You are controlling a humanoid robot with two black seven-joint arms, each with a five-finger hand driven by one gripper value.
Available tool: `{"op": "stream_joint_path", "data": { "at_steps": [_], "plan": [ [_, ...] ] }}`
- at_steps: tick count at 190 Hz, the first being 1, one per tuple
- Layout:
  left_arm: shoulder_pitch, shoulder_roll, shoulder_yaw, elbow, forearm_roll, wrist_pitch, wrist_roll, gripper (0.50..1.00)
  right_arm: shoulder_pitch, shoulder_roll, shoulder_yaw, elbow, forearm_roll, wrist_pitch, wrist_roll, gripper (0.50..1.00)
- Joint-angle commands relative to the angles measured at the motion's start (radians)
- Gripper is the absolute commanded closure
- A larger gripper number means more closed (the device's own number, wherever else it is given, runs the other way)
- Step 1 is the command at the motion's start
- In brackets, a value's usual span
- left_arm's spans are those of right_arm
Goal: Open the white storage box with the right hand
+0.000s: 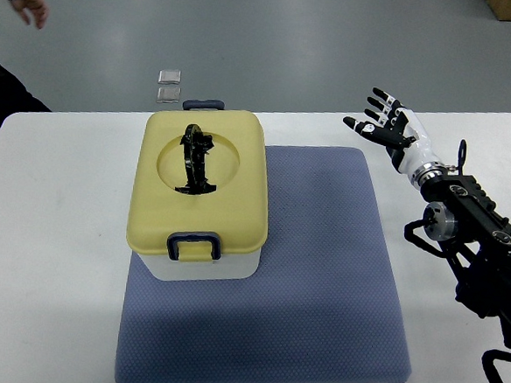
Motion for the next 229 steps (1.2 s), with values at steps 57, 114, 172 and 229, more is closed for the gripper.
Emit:
{"op": "stream_joint_path", "data": {
  "at_steps": [57, 114, 172, 229],
  "plan": [
    [0.001, 0.000, 0.002, 0.000, 0.000, 0.000, 0.000, 0.500, 0.014, -0.016, -0.017, 0.000, -0.028, 0.000, 0.000, 0.581],
    [0.001, 0.000, 0.002, 0.000, 0.001, 0.000, 0.000, 0.500, 0.066, -0.069, -0.083, 0.003, -0.045, 0.000, 0.002, 0.581],
    [-0.001, 0.000, 0.002, 0.000, 0.001, 0.000, 0.000, 0.500, 0.203, -0.158, -0.232, 0.023, -0.046, 0.026, 0.035, 0.583],
    [0.001, 0.000, 0.002, 0.000, 0.000, 0.000, 0.000, 0.500, 0.431, -0.207, -0.456, 0.023, -0.075, 0.144, 0.144, 0.583]
  ]
}}
